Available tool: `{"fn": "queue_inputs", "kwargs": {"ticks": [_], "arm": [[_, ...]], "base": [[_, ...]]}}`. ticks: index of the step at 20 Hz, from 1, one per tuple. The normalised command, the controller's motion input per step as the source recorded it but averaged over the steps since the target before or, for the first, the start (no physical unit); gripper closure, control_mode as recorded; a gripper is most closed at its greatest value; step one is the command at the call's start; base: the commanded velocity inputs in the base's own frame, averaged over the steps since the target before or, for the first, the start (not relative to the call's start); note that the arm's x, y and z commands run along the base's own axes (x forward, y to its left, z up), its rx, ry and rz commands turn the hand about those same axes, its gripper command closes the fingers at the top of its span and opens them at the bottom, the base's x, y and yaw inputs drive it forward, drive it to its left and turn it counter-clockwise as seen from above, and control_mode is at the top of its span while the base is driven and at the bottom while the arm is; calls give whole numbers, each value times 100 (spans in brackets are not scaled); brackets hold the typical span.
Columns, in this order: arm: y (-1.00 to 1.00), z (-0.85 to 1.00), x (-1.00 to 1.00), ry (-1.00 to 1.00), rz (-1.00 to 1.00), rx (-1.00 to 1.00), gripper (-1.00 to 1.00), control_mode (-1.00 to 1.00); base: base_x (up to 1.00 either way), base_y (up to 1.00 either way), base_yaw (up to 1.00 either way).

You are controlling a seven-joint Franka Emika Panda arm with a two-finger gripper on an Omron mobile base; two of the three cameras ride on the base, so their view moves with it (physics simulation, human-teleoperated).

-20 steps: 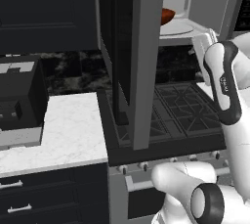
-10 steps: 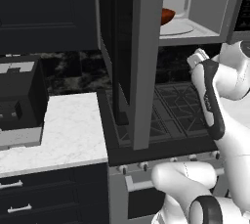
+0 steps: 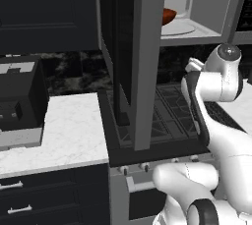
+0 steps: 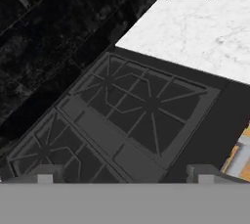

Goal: Open the microwave, place the bowl with waffle inside the microwave, then close the microwave door and turn it on.

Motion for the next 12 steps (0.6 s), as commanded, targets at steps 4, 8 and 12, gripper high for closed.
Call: {"fn": "queue_inputs", "kwargs": {"ticks": [4,8,12], "arm": [[0,-54,0,-15,-7,-38,-100,-100],[5,-40,0,-17,-6,-35,-100,-100],[27,-22,0,-22,-2,-25,-100,-100]], "base": [[0,0,0],[0,0,0],[0,0,0]]}}
